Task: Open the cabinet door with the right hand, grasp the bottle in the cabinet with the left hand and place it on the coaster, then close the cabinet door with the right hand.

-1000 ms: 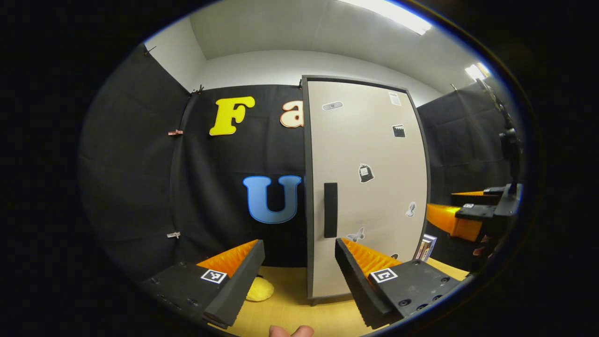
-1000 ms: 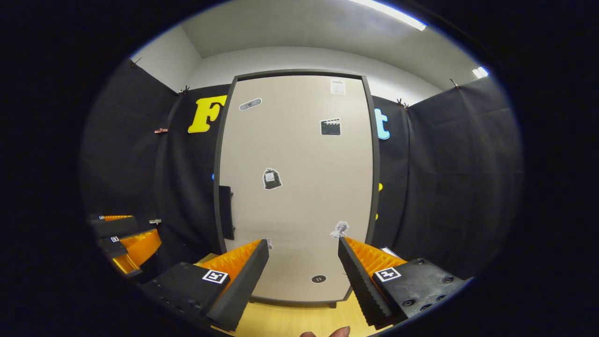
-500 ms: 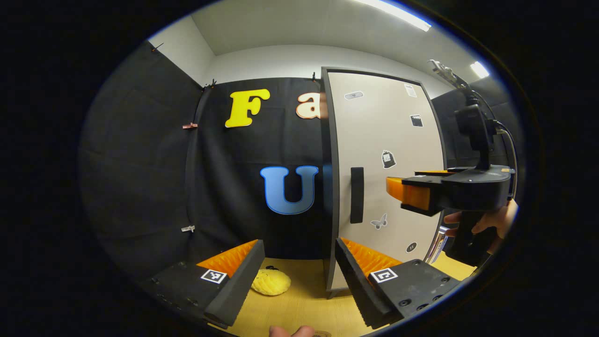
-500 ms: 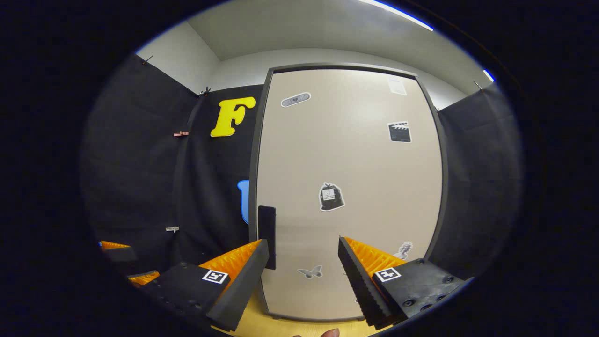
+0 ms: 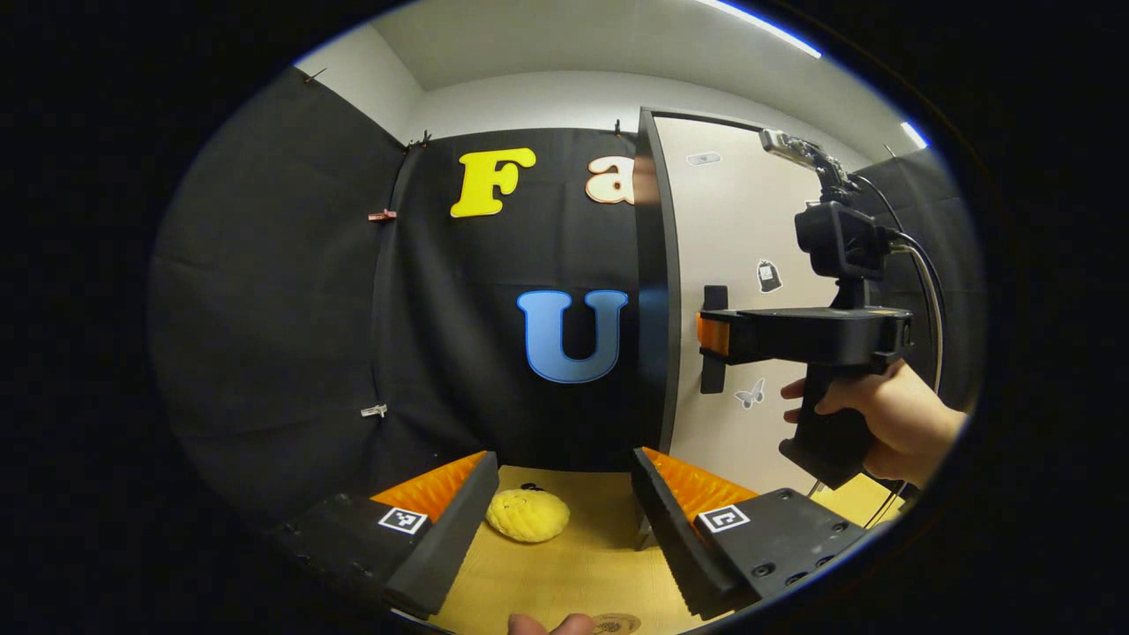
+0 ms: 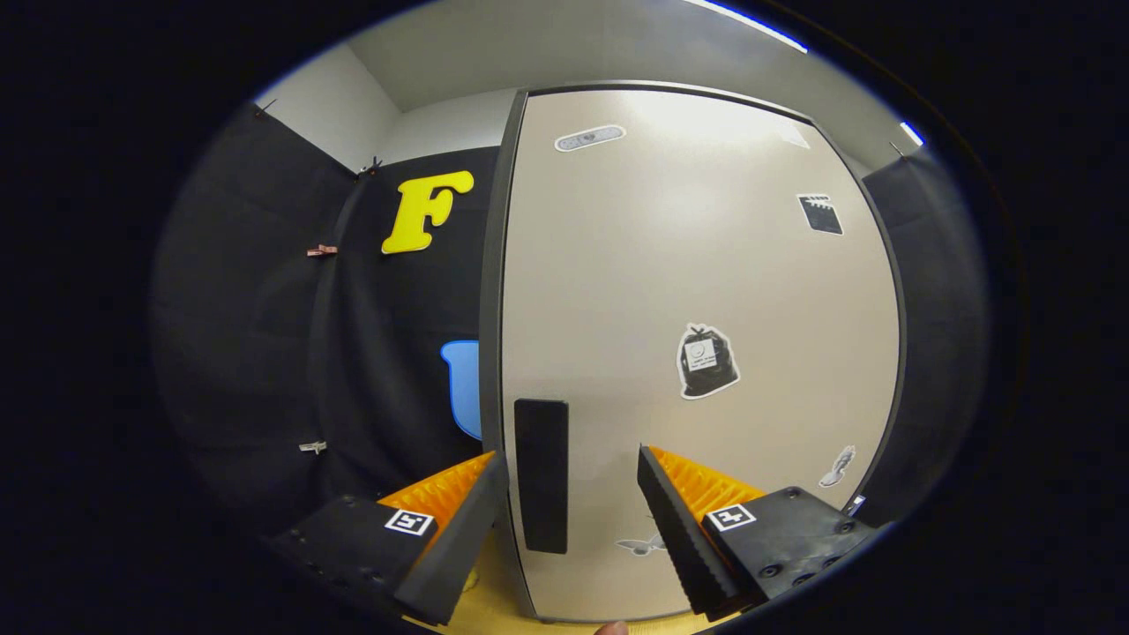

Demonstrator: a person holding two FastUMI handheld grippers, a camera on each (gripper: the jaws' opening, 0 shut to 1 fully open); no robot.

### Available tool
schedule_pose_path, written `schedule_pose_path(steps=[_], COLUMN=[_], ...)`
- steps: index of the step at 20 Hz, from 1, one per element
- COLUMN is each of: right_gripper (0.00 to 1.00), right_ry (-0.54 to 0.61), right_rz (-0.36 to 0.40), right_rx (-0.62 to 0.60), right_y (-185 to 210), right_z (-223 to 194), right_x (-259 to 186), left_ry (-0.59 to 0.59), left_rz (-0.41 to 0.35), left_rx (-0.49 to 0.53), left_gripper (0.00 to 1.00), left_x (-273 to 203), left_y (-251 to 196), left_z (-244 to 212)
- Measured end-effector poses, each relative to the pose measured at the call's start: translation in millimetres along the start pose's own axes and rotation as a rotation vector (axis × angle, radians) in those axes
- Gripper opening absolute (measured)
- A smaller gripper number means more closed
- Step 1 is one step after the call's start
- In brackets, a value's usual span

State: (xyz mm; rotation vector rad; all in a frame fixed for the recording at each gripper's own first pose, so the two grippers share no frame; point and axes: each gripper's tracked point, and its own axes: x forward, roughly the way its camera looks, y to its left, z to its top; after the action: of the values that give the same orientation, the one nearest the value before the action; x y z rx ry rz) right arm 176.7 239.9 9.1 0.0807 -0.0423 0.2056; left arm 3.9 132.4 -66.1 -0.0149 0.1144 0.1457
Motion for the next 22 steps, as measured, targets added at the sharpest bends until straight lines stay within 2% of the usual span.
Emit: schedule_pose_path(steps=[2,3,5,6,7,8,9,10,11,15,22], right_gripper=[0.82,0.67,0.47,0.45,0.35,0.35,0.28,0.28,0.19,0.19,0.19], right_ry=[0.011,0.022,0.045,0.038,0.021,0.027,0.036,0.053,0.063,0.071,0.079], right_rz=[-0.001,-0.004,-0.008,-0.027,-0.026,-0.022,-0.007,0.01,0.02,0.059,0.178], right_rx=[-0.023,-0.031,-0.022,-0.005,0.001,-0.001,0.0,0.017,0.039,0.031,0.09], right_y=[6.8,8.0,12.2,8.2,7.1,9.2,9.0,8.9,9.0,11.0,16.9], right_z=[-8.4,-14.4,-23.9,-21.8,-20.7,-23.2,-22.9,-23.4,-23.1,-21.0,-9.2], right_x=[6.1,11.6,14.0,13.7,16.2,13.4,14.8,16.3,14.6,2.7,-40.0], left_ry=[0.005,0.005,0.003,0.002,0.001,0.002,0.003,0.004,0.004,-0.005,-0.017], left_rz=[0.003,0.003,-0.002,-0.004,-0.005,-0.005,-0.007,-0.011,-0.015,-0.01,-0.005], left_rx=[0.005,0.008,0.006,0.004,0.002,0.0,-0.004,-0.011,-0.016,-0.012,0.003], left_gripper=[0.96,0.96,0.96,0.95,0.96,0.96,0.96,0.96,0.96,0.96,0.95], left_x=[1.8,2.4,4.1,5.1,3.6,3.3,3.0,3.1,3.5,1.1,-12.7], left_y=[2.4,3.2,3.4,2.8,1.7,1.5,0.3,-0.6,-2.8,-2.5,-11.8], left_z=[-2.3,-2.0,-2.2,-2.4,-2.3,-3.7,-3.4,-4.4,-2.8,0.0,4.7])
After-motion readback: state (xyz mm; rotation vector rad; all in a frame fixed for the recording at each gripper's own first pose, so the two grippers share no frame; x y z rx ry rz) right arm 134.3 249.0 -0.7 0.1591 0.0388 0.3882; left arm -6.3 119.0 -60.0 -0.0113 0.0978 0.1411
